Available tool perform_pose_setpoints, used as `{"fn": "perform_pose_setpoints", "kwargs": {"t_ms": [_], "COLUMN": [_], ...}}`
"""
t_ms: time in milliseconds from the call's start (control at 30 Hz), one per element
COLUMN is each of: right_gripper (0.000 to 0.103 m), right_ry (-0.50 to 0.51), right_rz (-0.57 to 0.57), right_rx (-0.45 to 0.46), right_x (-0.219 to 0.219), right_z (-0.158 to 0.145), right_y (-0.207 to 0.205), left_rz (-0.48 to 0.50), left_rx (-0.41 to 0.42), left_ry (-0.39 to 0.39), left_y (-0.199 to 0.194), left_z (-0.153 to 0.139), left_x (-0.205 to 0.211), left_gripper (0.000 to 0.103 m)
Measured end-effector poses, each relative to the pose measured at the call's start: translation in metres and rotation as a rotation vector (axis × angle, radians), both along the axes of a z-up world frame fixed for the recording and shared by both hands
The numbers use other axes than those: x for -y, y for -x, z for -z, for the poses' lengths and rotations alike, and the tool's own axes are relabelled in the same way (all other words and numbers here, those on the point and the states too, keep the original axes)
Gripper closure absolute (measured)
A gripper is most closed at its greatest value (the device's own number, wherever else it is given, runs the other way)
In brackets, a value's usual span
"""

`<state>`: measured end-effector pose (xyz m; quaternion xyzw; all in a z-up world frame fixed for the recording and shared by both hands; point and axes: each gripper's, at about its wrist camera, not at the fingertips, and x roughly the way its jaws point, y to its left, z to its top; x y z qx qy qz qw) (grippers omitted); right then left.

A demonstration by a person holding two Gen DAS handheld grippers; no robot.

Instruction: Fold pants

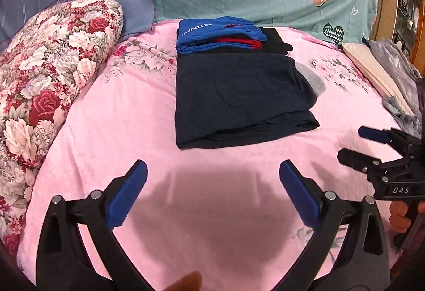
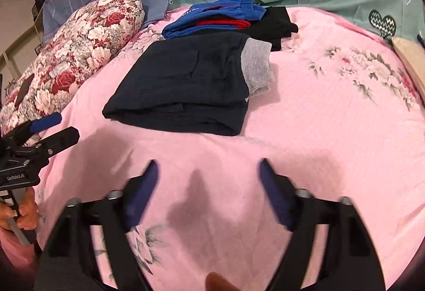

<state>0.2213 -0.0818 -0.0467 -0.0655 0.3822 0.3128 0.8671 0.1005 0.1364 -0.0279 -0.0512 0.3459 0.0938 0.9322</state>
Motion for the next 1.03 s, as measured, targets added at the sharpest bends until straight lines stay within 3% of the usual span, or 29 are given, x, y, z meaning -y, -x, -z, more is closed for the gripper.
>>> {"fn": "perform_pose_setpoints", "kwargs": {"t_ms": [500, 1033], "right_gripper": [0.001, 0.001], "right_ry": [0.053, 0.055], "right_rz": [-0.033, -0.038], "right_rx": [0.164, 0.147], "right_x": [-0.002, -0.002], "right_z": [-0.007, -0.005], "right_y": [0.033, 0.032], "left_rz": [0.002, 0.011], "left_rx": [-0.022, -0.028], "left_ry": [-0.029, -0.013], "left_y": [0.002, 0.001], "left_z": [-0.002, -0.001], "left_x": [0.023, 0.021], "left_gripper": [0.002, 0.002]}}
